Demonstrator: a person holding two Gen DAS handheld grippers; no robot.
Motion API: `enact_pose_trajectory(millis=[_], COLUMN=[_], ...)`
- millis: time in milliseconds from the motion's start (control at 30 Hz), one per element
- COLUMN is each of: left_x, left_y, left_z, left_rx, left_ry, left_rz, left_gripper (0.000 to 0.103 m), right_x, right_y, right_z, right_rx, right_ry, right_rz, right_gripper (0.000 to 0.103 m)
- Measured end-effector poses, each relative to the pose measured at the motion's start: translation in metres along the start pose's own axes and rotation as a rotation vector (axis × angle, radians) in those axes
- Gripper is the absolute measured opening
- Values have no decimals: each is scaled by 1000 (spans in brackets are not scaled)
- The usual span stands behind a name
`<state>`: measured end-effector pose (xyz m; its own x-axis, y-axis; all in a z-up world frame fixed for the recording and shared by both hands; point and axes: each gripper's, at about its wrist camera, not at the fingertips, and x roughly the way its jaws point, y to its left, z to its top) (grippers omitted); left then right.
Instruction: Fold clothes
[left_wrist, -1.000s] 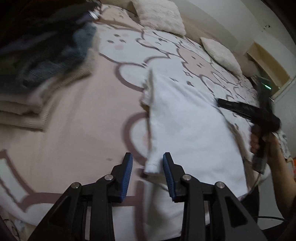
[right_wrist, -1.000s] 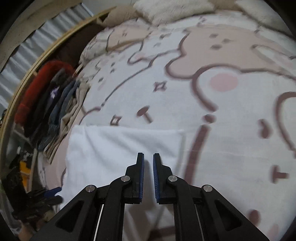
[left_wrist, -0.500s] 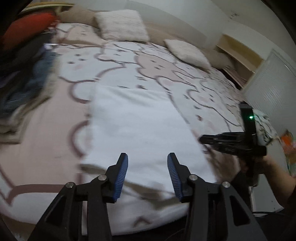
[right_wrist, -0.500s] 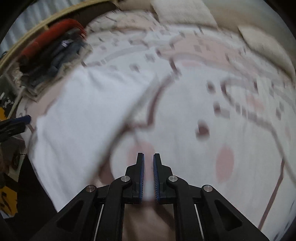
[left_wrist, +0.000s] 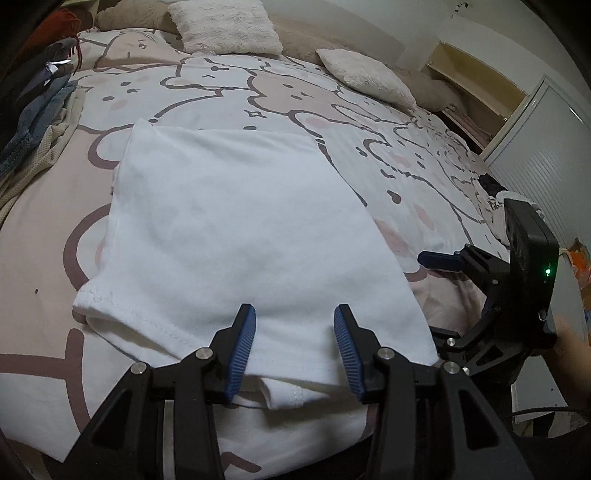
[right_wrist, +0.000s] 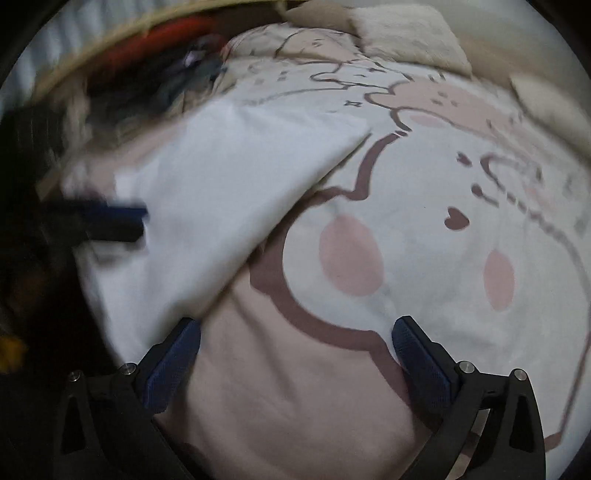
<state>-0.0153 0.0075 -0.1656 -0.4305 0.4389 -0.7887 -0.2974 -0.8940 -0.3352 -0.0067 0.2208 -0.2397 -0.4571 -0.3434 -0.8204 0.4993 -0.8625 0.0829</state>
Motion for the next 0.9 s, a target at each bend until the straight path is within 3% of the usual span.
enact_pose_trajectory(millis=[100, 200, 300, 467, 600, 700, 900], left_x=[-2, -4, -5, -4, -4, -5, -6], left_y=[0, 1, 3, 6, 11, 14, 19], left_z=[0, 2, 2, 2, 3, 4, 5], left_rx=[-16, -34, -37, -61, -101, -126, -166], left_ry=[-7, -6, -5, 0, 3, 5, 7], left_rz=[-2, -9, -11, -26, -55, -72, -102], left_gripper=[44, 44, 44, 44, 44, 44, 44], right_x=[-1, -8, -29, -55, -44, -20, -8], right_y=[-7, -1, 17, 52, 73, 78, 91], right_z=[0, 0, -6, -22, -43, -59, -63], right_rx=[43, 20, -101, -470, -854, -1118, -1436], right_ry=[-1, 12, -46, -176, -250, -251, -361], right_rz=[31, -31, -117, -394, -616, -687, -601], right_gripper=[103, 103, 103, 103, 103, 103, 103])
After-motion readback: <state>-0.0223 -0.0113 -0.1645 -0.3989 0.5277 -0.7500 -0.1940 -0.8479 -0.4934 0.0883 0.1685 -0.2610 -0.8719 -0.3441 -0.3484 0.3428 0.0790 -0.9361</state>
